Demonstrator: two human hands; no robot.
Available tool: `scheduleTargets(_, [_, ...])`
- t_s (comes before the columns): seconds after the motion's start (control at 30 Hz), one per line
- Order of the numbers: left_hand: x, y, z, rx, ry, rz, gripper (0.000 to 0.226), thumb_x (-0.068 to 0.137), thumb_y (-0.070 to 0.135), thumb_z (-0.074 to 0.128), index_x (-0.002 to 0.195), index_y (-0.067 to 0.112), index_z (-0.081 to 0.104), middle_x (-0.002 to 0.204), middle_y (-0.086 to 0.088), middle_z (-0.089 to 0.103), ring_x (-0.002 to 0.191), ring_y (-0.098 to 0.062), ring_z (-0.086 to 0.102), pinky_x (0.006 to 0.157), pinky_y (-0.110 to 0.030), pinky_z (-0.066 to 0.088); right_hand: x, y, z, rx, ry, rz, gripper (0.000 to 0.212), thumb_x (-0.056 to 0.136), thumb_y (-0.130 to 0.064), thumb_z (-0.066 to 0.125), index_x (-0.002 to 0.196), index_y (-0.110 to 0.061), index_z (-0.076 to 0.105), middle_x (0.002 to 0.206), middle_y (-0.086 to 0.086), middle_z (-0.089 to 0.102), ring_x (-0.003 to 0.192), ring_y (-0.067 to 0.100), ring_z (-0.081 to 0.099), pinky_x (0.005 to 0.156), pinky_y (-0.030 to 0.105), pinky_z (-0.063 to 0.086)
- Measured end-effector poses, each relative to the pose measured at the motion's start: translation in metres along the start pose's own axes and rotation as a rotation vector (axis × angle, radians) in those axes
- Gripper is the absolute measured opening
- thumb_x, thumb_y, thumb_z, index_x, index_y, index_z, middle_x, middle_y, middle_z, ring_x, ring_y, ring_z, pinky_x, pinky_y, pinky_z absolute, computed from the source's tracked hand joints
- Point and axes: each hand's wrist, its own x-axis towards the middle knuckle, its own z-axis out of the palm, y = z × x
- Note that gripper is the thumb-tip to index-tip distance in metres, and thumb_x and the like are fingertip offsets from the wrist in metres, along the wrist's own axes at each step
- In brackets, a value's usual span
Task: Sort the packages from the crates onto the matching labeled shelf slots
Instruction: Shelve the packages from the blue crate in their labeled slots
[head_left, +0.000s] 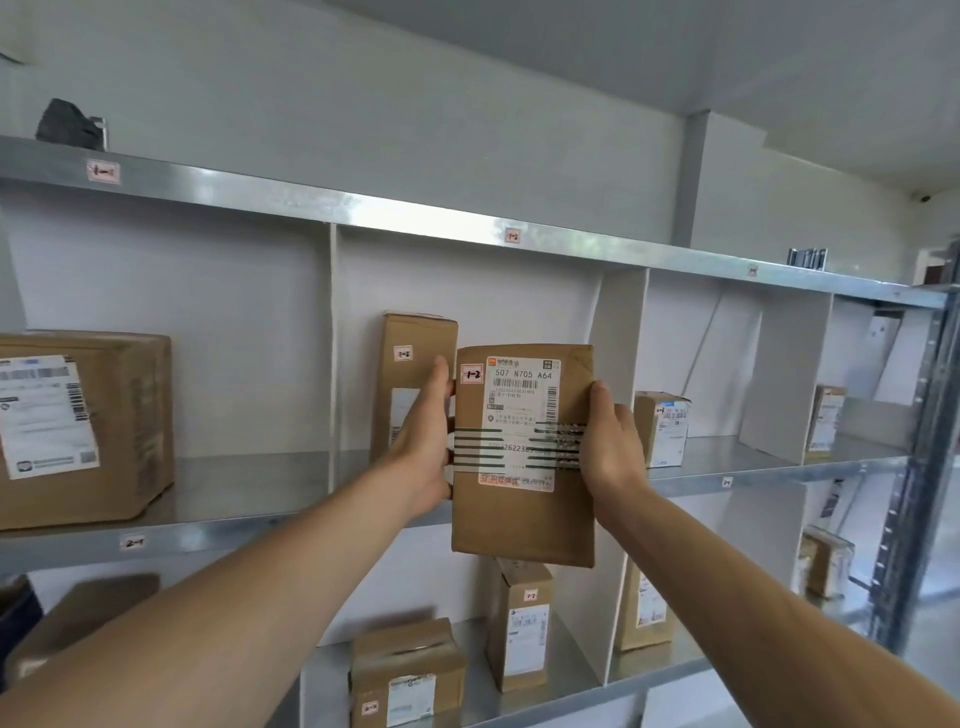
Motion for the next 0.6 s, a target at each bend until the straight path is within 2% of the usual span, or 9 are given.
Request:
scheduleTargets(0.07, [0.012, -0.003, 0.016, 0.001, 0.015, 0.001, 0.052, 0.094, 0.076, 0.022, 0.104, 0.044, 0.062, 0.104, -0.003, 0.071, 0.099, -0.028, 0.065, 0.079, -0.048, 0.047, 0.018, 0.004, -0.011, 0.012, 0.003, -0.008, 0.046, 0.106, -0.057, 0.029, 0.124, -0.021, 0.051, 0.101, -0.007, 0.057, 0.094, 0.015, 0.057, 0.094, 0.046, 0.046])
scheduleTargets(0.13, [0.024, -0.007, 0.033, 0.007, 0.022, -0.002, 0.058, 0.094, 0.077, 0.022, 0.121, 0.042, 0.059, 0.114, -0.003, 0.068, 0.106, -0.030, 0.064, 0.087, -0.055, 0.047, 0.038, 0.010, -0.020, 0.019, 0.003, 0.002, 0.049, 0.105, -0.057, 0.028, 0.126, -0.020, 0.052, 0.103, -0.006, 0.058, 0.102, 0.020, 0.059, 0.100, 0.050, 0.047])
scheduleTargets(0.23, [0.041, -0.012, 0.054, 0.013, 0.027, 0.005, 0.064, 0.093, 0.078, 0.023, 0.136, 0.041, 0.052, 0.121, -0.004, 0.065, 0.109, -0.031, 0.061, 0.086, -0.055, 0.047, 0.068, 0.018, -0.031, 0.035, -0.005, 0.024, 0.046, 0.104, -0.060, 0.027, 0.123, -0.026, 0.051, 0.111, -0.001, 0.062, 0.110, 0.025, 0.059, 0.103, 0.053, 0.046])
scheduleTargets(0.33, [0.059, -0.018, 0.071, 0.003, 0.037, 0.016, 0.060, 0.095, 0.076, 0.022, 0.132, 0.042, 0.054, 0.115, -0.003, 0.066, 0.106, -0.030, 0.063, 0.087, -0.054, 0.048, 0.091, 0.026, -0.041, 0.054, -0.029, 0.045, 0.053, 0.098, -0.066, 0.028, 0.123, -0.028, 0.056, 0.116, 0.000, 0.065, 0.110, 0.025, 0.061, 0.105, 0.056, 0.047])
scheduleTargets(0.47, [0.073, -0.024, 0.088, 0.009, 0.070, 0.050, 0.049, 0.098, 0.072, 0.021, 0.117, 0.043, 0.057, 0.105, 0.002, 0.067, 0.096, -0.024, 0.064, 0.072, -0.042, 0.048, 0.112, 0.031, -0.046, 0.078, -0.090, 0.041, 0.075, 0.079, -0.076, 0.027, 0.124, -0.026, 0.060, 0.120, 0.000, 0.067, 0.113, 0.025, 0.062, 0.106, 0.057, 0.047])
scheduleTargets(0.6, [0.089, -0.031, 0.094, 0.008, 0.095, 0.067, 0.048, 0.099, 0.070, 0.021, 0.114, 0.044, 0.057, 0.104, 0.004, 0.067, 0.095, -0.022, 0.064, 0.076, -0.042, 0.048, 0.132, 0.042, -0.043, 0.082, -0.128, 0.061, 0.091, 0.066, -0.084, 0.026, 0.128, -0.028, 0.062, 0.122, 0.000, 0.069, 0.114, 0.025, 0.064, 0.106, 0.056, 0.048])
